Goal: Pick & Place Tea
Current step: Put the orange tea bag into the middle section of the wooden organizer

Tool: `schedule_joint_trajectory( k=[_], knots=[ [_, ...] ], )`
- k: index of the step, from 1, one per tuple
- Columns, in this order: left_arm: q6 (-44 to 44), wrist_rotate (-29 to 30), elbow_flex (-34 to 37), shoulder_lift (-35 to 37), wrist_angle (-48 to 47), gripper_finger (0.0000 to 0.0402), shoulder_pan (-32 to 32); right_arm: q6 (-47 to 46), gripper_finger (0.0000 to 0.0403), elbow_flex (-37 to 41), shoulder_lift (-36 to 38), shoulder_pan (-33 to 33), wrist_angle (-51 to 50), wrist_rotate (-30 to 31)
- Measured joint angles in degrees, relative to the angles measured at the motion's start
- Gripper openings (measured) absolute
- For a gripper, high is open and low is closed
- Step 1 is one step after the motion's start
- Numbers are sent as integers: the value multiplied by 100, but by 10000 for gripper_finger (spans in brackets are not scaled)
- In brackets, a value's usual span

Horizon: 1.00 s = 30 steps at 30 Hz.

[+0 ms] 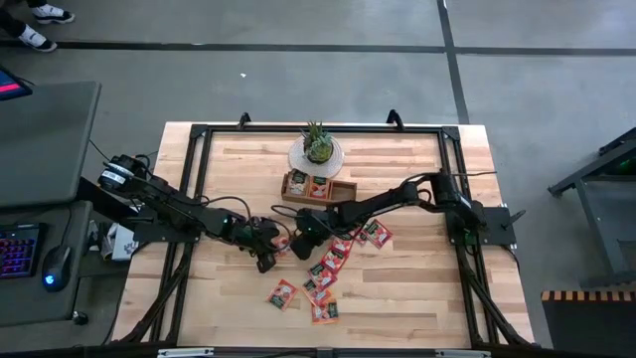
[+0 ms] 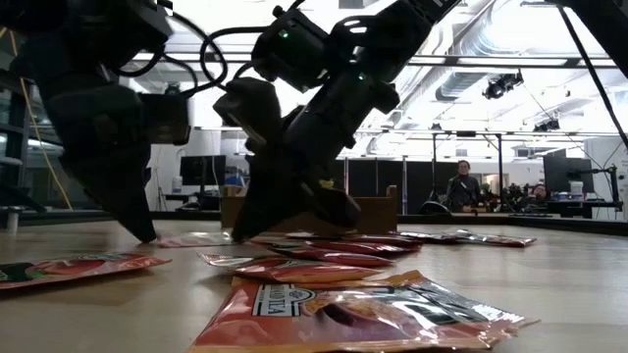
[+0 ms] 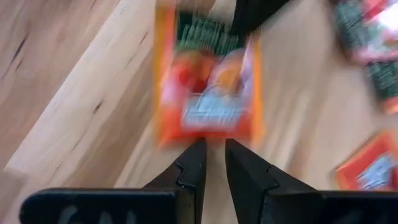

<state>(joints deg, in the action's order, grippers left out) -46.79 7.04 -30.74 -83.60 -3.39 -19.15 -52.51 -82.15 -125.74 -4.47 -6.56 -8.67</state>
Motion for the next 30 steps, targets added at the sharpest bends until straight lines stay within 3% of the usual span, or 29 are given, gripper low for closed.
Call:
schedule_joint_trajectory(
  k=[7, 20, 30],
  knots=[
    [195, -85, 0, 3, 40, 78, 1, 156, 0, 2, 51, 14, -30, 32],
    [106, -175, 11, 693, -425, 215, 1, 560, 0, -15, 300, -24, -231, 68],
    [0, 348, 1, 1614, -1298, 225, 1, 1293, 0, -24, 1382, -30, -1063, 730]
  ],
)
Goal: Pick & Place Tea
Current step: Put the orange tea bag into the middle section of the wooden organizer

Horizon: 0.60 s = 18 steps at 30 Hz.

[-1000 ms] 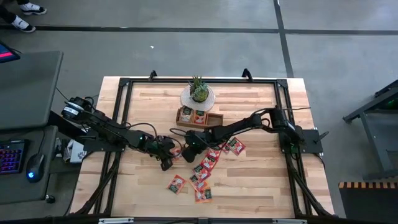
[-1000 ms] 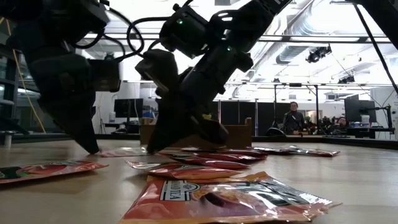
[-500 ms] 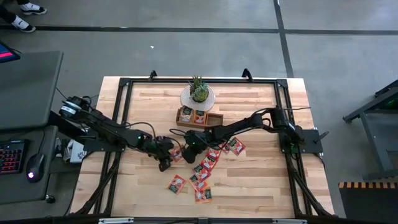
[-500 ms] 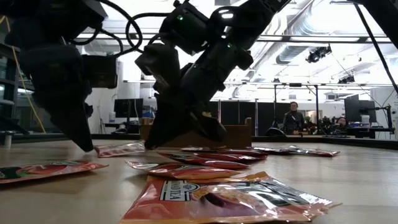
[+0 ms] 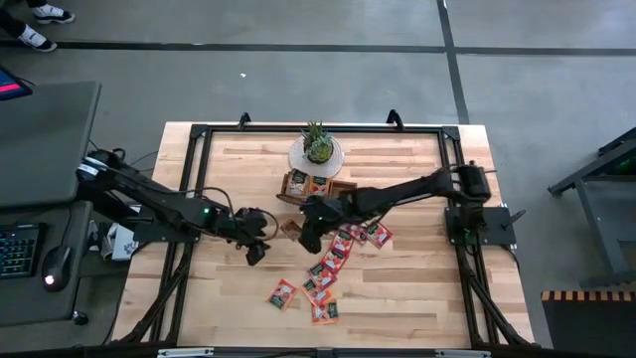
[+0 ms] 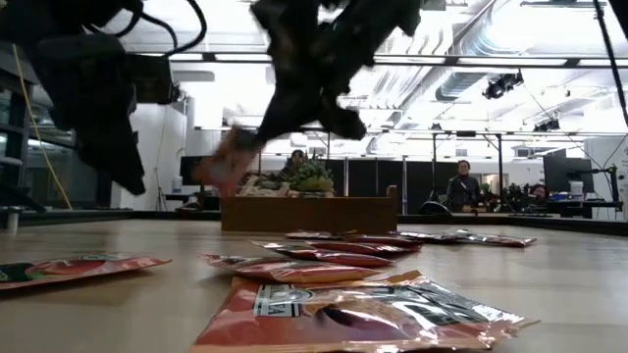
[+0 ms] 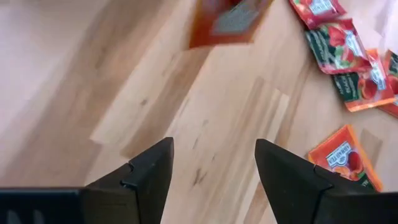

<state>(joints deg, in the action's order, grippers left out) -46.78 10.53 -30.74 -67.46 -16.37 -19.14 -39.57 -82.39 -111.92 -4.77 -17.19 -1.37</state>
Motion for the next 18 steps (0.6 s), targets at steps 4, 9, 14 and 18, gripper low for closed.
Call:
schedule_joint_trajectory(
  k=[4, 9, 14, 18],
  knots=[
    [-8, 270, 0, 316, -131, 225, 0, 438, 0, -4, 628, 33, -416, 266],
    [-24, 616, 1, 643, -298, 225, 5, 1007, 0, -7, 1382, 169, -860, 544],
    [-39, 782, 0, 864, -285, 225, 4, 1478, 0, -7, 2019, 421, -1353, 578],
    [-45, 902, 2, 998, -359, 225, 4, 1828, 0, -85, 2358, 695, -1882, 571]
  ],
)
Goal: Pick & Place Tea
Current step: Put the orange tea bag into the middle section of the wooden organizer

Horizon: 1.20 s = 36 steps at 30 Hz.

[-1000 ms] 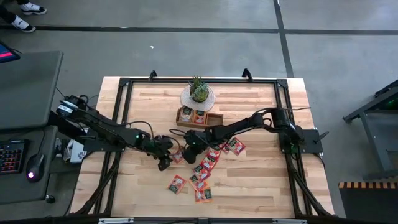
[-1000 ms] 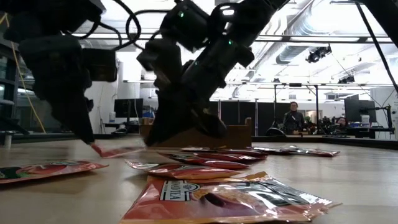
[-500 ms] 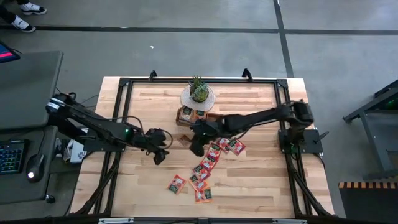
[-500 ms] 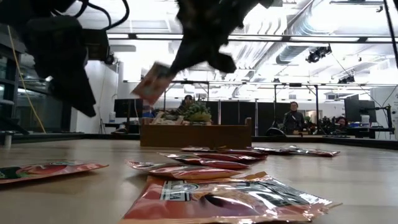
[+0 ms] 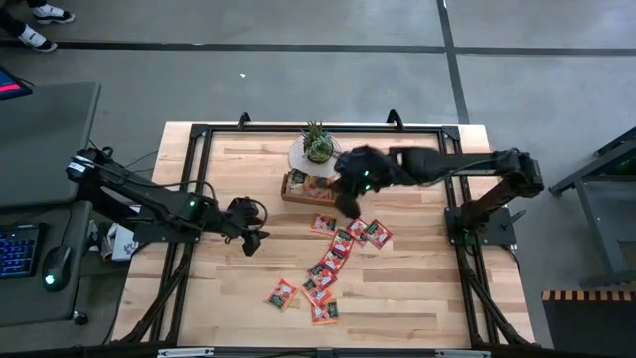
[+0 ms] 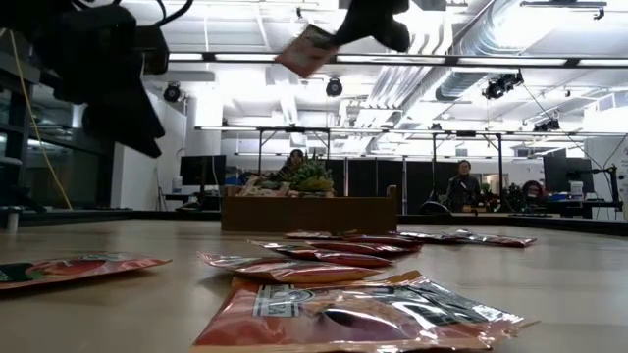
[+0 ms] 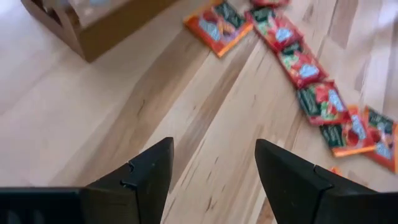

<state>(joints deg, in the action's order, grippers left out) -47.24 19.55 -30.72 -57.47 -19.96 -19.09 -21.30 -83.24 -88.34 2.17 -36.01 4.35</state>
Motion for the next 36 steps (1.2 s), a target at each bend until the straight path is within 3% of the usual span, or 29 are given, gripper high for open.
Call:
schedule_joint_trajectory(
  k=[6, 16, 36],
  knots=[
    [-62, 146, -2, 79, 33, 225, 0, 977, 0, -1202, -135, 367, -1465, 189],
    [-112, 176, -2, 77, 29, 225, 0, 2294, 0, -3007, -1113, 957, -3338, -23],
    [-108, 361, -2, 74, 48, 225, 0, 2785, 0, -3136, -2727, 1118, -3138, -279]
  ],
)
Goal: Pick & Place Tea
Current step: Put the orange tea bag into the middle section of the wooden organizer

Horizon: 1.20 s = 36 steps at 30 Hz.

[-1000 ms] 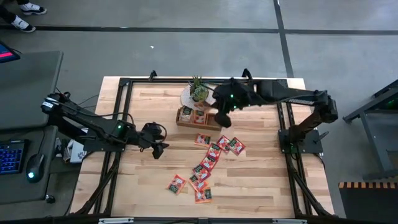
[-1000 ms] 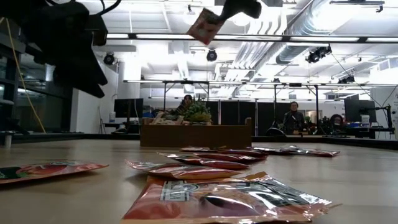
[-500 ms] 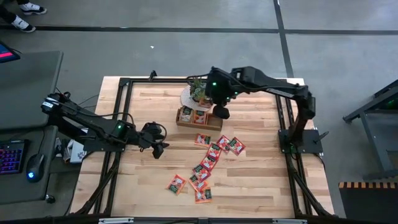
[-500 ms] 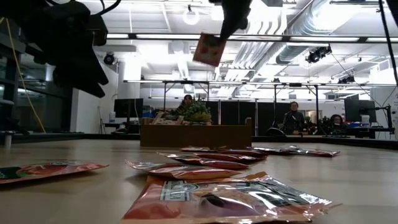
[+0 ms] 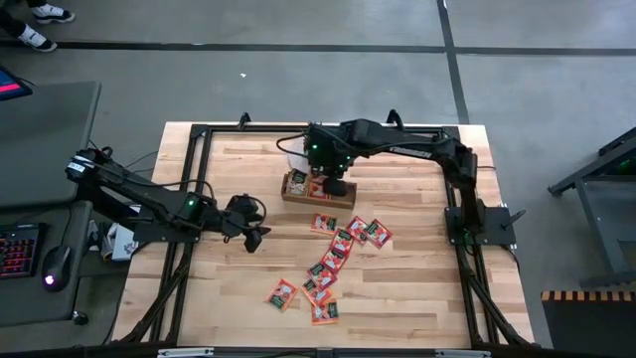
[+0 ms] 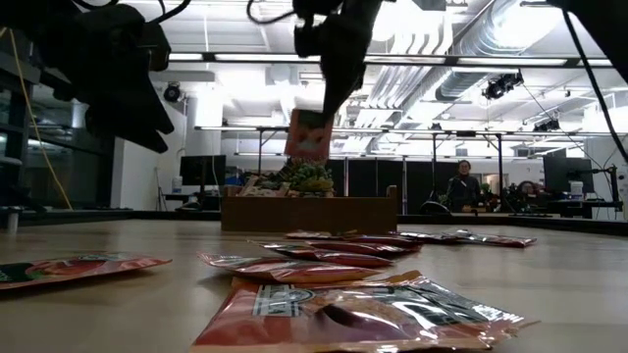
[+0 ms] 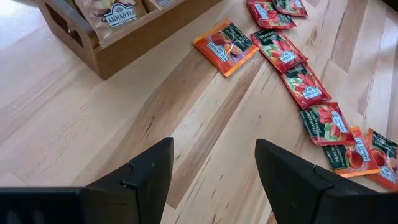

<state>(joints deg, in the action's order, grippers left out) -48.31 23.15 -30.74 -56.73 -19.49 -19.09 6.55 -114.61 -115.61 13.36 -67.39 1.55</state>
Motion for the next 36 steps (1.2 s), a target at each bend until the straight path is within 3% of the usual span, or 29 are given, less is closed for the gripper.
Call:
schedule_joint_trajectory(
  k=[25, 36],
  knots=[
    [0, 46, -2, 0, -20, 225, -2, -390, 0, 3, -635, 117, -9, -112],
    [0, 49, -2, 0, -45, 225, 0, -659, 0, 898, -632, 75, 284, -235]
  ],
)
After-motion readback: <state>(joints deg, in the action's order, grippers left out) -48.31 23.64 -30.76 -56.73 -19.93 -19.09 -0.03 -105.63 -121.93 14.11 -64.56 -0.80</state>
